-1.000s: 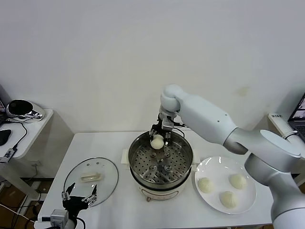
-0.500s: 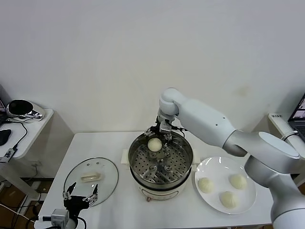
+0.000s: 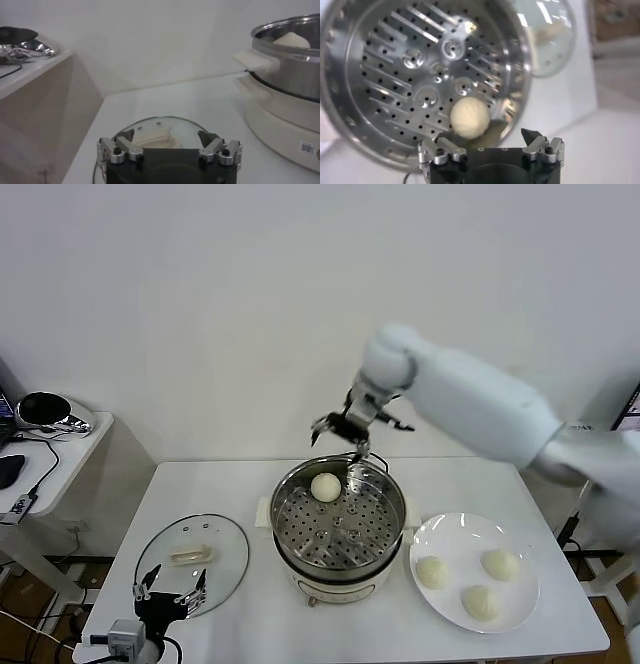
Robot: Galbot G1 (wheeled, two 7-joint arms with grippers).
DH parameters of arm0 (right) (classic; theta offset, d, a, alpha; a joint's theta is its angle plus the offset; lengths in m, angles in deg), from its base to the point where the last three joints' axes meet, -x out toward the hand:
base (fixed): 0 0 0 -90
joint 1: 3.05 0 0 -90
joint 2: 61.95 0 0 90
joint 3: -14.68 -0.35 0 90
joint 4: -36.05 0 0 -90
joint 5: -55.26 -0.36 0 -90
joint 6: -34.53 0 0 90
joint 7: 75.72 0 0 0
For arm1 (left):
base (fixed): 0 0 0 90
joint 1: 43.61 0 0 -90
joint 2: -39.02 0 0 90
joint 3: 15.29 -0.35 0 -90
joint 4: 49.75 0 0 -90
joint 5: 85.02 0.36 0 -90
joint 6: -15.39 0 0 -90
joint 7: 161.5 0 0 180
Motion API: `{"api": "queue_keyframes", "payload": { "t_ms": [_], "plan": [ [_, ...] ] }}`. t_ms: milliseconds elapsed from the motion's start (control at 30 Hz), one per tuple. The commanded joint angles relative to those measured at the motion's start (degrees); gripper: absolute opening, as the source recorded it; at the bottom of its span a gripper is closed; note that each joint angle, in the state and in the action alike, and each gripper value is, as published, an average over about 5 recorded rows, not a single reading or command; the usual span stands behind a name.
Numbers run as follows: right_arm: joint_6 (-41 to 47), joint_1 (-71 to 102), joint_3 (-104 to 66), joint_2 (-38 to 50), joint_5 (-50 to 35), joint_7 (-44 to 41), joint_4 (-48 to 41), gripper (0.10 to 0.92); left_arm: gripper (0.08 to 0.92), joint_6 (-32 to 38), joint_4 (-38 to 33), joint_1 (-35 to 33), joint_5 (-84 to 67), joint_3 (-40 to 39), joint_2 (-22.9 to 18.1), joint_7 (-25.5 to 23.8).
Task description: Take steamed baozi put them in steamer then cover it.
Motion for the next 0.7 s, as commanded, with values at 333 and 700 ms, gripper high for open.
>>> {"api": "queue_keyframes", "payload": {
  "t_ms": [333,700],
  "plan": [
    [44.05,3.76,4.44,32.00,-13.09,3.59,18.68,0.823,0.823,-0.21,-0.44,0.09,-0.46,-0.58,1.37,-0.19],
    [48.00,21.47,-4.93,34.01,-5.47,5.78,26.96,0.823,0.823,-0.28,-1.85,-1.25,-0.19,-1.28,0.81,-0.14]
  ]
}}
